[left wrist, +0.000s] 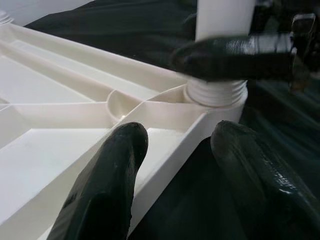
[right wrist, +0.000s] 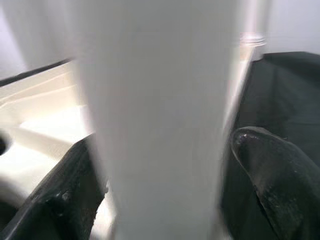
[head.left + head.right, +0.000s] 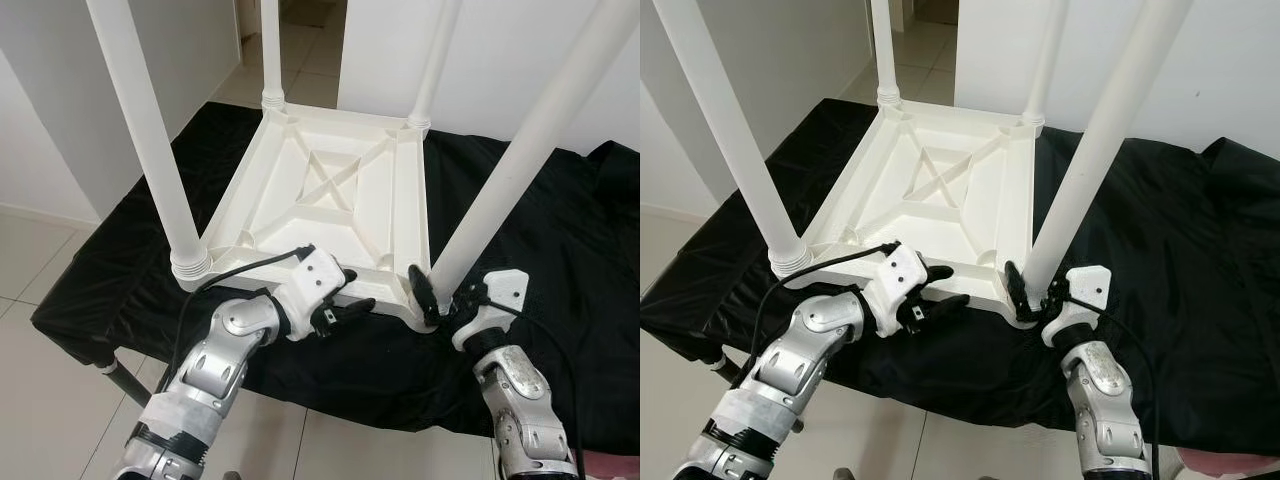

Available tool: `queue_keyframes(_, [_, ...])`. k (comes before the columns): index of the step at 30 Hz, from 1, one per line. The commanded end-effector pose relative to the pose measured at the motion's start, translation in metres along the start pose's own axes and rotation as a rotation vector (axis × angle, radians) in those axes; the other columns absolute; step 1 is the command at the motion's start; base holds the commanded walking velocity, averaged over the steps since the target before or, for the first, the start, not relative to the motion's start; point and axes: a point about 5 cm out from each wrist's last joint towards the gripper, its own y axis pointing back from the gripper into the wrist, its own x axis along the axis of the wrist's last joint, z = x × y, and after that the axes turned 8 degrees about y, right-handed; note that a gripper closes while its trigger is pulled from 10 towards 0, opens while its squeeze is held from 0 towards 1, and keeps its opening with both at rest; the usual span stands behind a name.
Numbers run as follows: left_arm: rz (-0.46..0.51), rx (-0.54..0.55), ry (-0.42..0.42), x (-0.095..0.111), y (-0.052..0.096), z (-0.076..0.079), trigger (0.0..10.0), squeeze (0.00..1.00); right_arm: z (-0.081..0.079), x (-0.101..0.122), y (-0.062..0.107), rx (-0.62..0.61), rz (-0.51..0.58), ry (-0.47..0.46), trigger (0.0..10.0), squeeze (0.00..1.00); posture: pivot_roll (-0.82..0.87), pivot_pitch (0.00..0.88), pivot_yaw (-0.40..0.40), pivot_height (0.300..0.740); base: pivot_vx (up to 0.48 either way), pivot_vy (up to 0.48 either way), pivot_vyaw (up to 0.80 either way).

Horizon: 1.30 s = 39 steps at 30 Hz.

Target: Building children table

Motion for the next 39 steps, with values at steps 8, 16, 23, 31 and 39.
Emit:
queue_keyframes(8, [0.014, 0.013, -0.005, 0.000, 0.000, 0.003, 10.0, 0.00, 0.010, -0.005, -0.005, 0.056, -0.003, 0.030, 0.0, 0.00, -0.11, 0.000, -0.006, 0.740, 0.000, 0.000, 0.00])
queue_keyframes(16, [0.023, 0.006, -0.013, -0.002, -0.002, 0.010, 10.0, 0.00, 0.004, -0.009, -0.005, 0.021, -0.001, -0.029, 10.0, 0.00, -0.11, 0.000, -0.004, 0.740, 0.000, 0.000, 0.00])
queue_keyframes(23, [0.021, -0.001, -0.025, -0.003, -0.005, 0.010, 10.0, 0.00, -0.008, -0.010, -0.010, -0.094, -0.029, -0.020, 10.0, 0.00, -0.11, 0.000, -0.004, 0.740, 0.000, 0.000, 0.00])
queue_keyframes(31, [0.013, -0.002, -0.027, -0.005, -0.008, 0.011, 10.0, 0.00, -0.017, -0.013, -0.012, -0.361, -0.103, -0.058, 10.0, 0.00, -0.12, 0.000, -0.011, 0.740, 0.000, 0.000, 0.00])
queue_keyframes(39, [0.019, -0.002, -0.037, -0.003, -0.015, 0.012, 10.0, 0.00, -0.025, -0.005, -0.022, -0.466, -0.064, -0.144, 10.0, 0.00, -0.13, 0.000, -0.015, 0.740, 0.000, 0.000, 0.00])
